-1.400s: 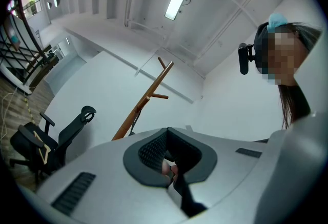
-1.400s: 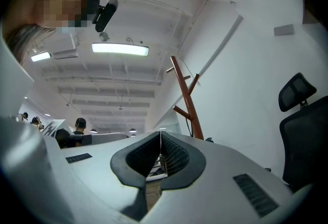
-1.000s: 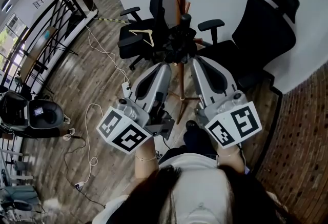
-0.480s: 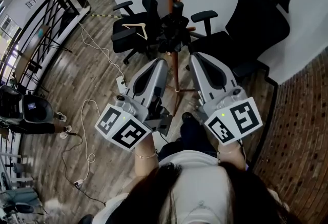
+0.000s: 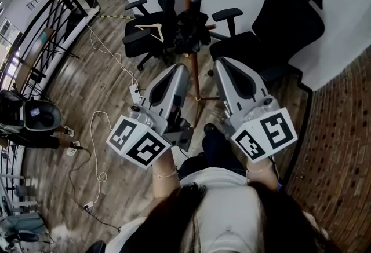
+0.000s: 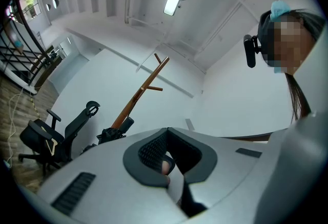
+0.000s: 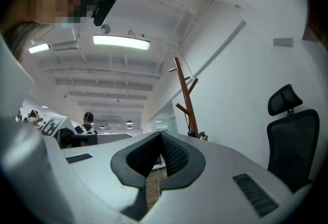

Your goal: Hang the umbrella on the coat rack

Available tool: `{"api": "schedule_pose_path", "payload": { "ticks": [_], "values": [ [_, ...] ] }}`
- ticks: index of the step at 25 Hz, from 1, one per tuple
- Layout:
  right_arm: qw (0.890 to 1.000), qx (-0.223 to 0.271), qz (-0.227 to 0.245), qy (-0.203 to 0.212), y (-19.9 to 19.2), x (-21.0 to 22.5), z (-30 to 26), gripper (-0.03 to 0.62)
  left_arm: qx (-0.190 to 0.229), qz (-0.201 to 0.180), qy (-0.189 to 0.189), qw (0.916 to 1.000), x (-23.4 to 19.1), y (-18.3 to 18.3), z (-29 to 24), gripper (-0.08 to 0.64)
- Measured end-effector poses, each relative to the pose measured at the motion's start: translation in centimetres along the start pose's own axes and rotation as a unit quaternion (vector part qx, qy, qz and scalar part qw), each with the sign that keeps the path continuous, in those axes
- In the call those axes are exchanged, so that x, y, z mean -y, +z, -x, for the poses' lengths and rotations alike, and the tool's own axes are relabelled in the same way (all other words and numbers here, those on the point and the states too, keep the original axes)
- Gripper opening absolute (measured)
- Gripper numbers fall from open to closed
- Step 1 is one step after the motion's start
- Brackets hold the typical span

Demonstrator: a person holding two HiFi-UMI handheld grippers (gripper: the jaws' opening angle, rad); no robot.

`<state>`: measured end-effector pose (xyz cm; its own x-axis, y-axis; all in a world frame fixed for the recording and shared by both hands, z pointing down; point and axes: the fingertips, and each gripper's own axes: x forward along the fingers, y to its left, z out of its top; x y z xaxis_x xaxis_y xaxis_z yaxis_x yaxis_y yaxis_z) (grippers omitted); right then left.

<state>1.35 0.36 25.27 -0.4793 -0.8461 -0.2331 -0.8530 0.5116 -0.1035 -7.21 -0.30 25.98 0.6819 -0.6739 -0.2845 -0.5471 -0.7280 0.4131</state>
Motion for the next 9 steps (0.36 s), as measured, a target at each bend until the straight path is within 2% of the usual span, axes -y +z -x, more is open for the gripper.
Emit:
{"api": "schedule_pose_path", "payload": {
  "ticks": [9],
  "values": [
    [1.000,0.001,0.001,-0.009,0.7,0.9,1.0,0.035,-0.010,0.001,-0.010,0.9999,1.0,-0.8,-1.2,0.009]
  ]
}}
